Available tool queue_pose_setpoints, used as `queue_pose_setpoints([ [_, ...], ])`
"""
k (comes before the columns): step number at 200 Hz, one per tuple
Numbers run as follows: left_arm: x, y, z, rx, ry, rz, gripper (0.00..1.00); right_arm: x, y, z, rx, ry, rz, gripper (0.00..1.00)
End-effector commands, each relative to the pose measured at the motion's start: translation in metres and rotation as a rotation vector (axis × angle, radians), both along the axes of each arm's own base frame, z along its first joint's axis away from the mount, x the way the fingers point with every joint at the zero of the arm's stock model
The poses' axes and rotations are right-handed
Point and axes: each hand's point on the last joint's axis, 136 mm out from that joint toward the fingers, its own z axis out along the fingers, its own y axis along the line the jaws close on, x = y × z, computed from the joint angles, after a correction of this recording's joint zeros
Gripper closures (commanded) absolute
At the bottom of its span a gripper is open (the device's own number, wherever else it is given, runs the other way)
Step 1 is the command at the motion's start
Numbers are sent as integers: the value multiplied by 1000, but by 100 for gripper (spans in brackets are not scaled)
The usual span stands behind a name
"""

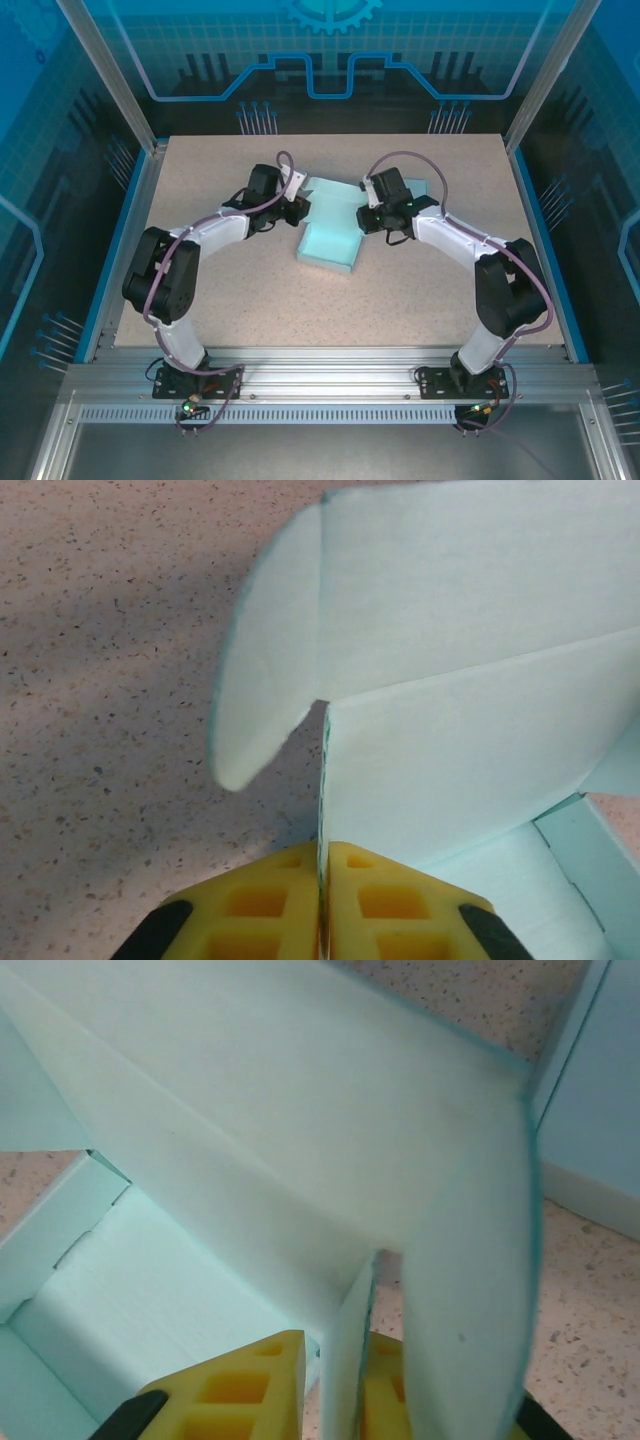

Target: Fold the paper box

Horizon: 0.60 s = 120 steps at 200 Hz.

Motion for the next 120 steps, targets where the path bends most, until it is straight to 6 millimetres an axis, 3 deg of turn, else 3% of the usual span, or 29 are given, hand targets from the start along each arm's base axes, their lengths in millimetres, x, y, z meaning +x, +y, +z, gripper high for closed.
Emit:
queue_pose_setpoints([
  [1,-5,-10,18,-29,-61,34,95,10,8,13,-30,-66,-25,83],
  [19,-5,-11,30,-42,-119,91,100,14,12,22,-47,-122,-35,84],
  [64,6,-5,64,-155,-231,264,98,35,26,48,-26,-236,-52,83],
  [120,19,-6,59,-232,-292,387,98,68,46,44,-28,-293,-61,83],
])
